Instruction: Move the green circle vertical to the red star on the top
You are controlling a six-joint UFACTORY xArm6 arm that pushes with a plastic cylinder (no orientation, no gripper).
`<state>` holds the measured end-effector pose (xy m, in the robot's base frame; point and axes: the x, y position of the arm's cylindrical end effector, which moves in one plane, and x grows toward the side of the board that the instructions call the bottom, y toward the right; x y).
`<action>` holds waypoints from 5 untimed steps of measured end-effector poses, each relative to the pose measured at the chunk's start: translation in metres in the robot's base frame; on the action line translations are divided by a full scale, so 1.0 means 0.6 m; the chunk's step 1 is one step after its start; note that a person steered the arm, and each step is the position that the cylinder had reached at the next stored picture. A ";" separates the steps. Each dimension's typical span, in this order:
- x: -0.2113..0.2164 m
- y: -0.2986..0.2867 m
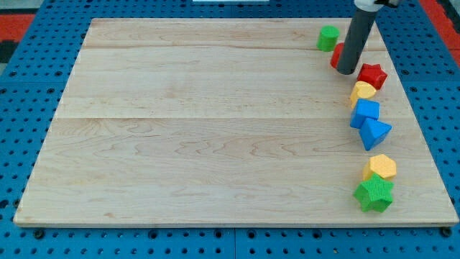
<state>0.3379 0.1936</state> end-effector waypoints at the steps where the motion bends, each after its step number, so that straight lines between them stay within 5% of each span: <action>1: -0.002 -0.039; 3: -0.026 -0.066; 5: -0.027 0.010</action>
<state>0.3219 0.1994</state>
